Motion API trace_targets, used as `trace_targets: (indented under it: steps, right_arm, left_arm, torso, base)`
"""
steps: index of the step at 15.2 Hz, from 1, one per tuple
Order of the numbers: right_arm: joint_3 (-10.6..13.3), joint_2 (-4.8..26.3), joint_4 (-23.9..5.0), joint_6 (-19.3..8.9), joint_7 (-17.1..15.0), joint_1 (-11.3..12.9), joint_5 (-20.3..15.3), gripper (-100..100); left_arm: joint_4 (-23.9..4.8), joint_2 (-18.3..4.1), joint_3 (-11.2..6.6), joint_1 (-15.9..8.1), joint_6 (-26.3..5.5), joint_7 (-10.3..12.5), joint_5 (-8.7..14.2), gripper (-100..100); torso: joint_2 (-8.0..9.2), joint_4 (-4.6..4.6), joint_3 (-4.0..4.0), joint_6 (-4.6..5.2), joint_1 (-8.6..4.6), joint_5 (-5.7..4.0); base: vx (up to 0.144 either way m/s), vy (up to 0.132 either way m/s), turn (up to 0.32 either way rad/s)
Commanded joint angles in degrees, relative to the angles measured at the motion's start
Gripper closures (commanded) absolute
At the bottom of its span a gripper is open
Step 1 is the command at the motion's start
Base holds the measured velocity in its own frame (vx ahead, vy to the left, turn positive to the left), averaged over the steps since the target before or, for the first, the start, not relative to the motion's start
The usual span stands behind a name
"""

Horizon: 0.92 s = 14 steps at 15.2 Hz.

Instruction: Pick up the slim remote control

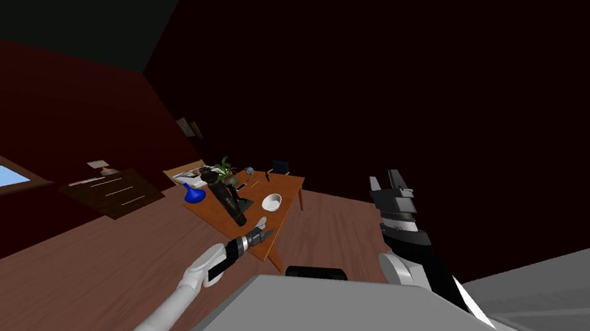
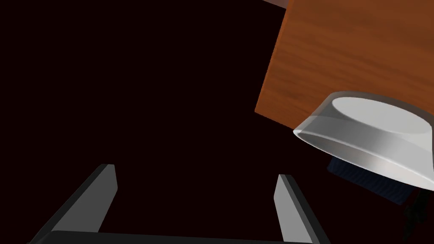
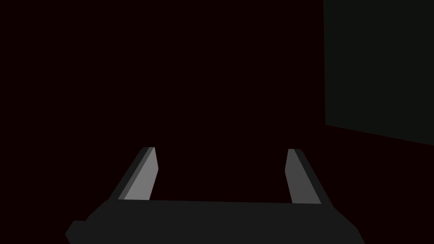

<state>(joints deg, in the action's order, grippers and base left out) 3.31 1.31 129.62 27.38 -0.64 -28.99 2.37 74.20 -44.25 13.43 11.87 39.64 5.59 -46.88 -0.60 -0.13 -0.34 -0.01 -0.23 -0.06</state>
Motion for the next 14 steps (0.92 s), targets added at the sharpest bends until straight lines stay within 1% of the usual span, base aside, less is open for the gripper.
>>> trace_targets:
  steps: [1, 2, 3, 4, 5, 6, 7, 9, 10, 11, 13, 14]
  right_arm:
    - [0.0, 0.0, 0.0, 0.0, 0.0, 0.0, 0.0, 0]
    - [0.0, 0.0, 0.0, 0.0, 0.0, 0.0, 0.0, 0]
    - [0.0, 0.0, 0.0, 0.0, 0.0, 0.0, 0.0, 0]
    - [0.0, 0.0, 0.0, 0.0, 0.0, 0.0, 0.0, 0]
    - [0.0, 0.0, 0.0, 0.0, 0.0, 0.0, 0.0, 0]
    - [0.0, 0.0, 0.0, 0.0, 0.0, 0.0, 0.0, 0]
    - [0.0, 0.0, 0.0, 0.0, 0.0, -0.01, 0.0, 0]
    - [0.0, 0.0, 0.0, 0.0, 0.0, 0.0, 0.0, 0]
    - [0.0, 0.0, 0.0, 0.0, 0.0, 0.01, 0.0, 0]
    - [0.0, 0.0, 0.0, 0.0, 0.0, 0.0, 0.0, 0]
    - [0.0, 0.0, 0.0, 0.0, 0.0, 0.01, 0.0, 0]
    - [0.0, 0.01, 0.0, 0.0, 0.0, 0.01, 0.0, 0]
  left_arm:
    - [-1.69, -0.33, 0.33, -0.27, 0.18, -0.04, -0.86, -100]
    - [-3.69, -1.8, 1.19, -1.16, 0.63, 0.2, -3.2, -100]
    - [-4.76, -1.8, 1.19, -1.16, 0.63, 0.2, -3.2, -100]
    - [-6.53, -3.2, 2.05, -2.01, 1.08, 0.44, -5.43, -100]
    - [-7.77, -3.2, 2.05, -2.01, 1.08, 0.44, -5.51, -100]
    - [-9.22, -4.51, 2.91, -2.82, 1.52, 0.66, -7.66, -100]
    - [-10.62, -4.51, 2.91, -2.82, 1.52, 0.66, -7.77, -100]
    - [-10.71, -4.51, 2.91, -2.82, 1.52, 0.66, -7.77, -100]
    - [-12.0, -5.73, 3.77, -3.58, 1.96, 0.88, -9.98, -100]
    - [-13.27, -5.73, 3.77, -3.58, 1.96, 0.88, -9.98, -100]
    - [-13.58, -5.73, 3.77, -3.58, 1.96, 0.88, -9.98, -100]
    - [-15.51, -6.85, 4.62, -4.29, 2.4, 1.09, -12.11, -100]
  torso:
    - [0.0, 0.0, 0.0, 0.0, 0.0, 0.0]
    - [0.05, 0.0, 0.02, 0.01, 0.02, 0.0]
    - [0.04, 0.01, 0.02, 0.01, 0.02, 0.01]
    - [0.04, 0.0, 0.02, 0.0, 0.02, 0.01]
    - [-0.02, 0.0, -0.01, -0.01, 0.0, 0.0]
    - [-0.07, -0.02, -0.04, 0.0, -0.01, -0.01]
    - [-0.14, -0.03, -0.08, -0.01, 0.0, -0.01]
    - [-0.06, -0.02, -0.04, 0.0, 0.06, 0.0]
    - [0.1, 0.01, 0.04, 0.01, 0.12, 0.02]
    - [0.13, 0.02, 0.07, 0.0, 0.14, 0.03]
    - [0.13, 0.02, 0.07, 0.0, 0.14, 0.03]
    - [0.21, 0.03, 0.11, 0.01, 0.18, 0.04]
  base:
    - [0.098, -0.058, 0.021]
    - [0.107, -0.06, 0.035]
    - [0.113, -0.06, 0.041]
    - [0.141, -0.072, 0.047]
    - [0.152, -0.075, 0.045]
    - [0.17, -0.066, 0.051]
    - [0.164, -0.058, 0.045]
    - [0.085, -0.037, 0.001]
    - [0.077, -0.029, 0.024]
    - [0.105, -0.043, 0.032]
    - [0.072, -0.025, 0.013]
    - [0.081, -0.023, 0.022]
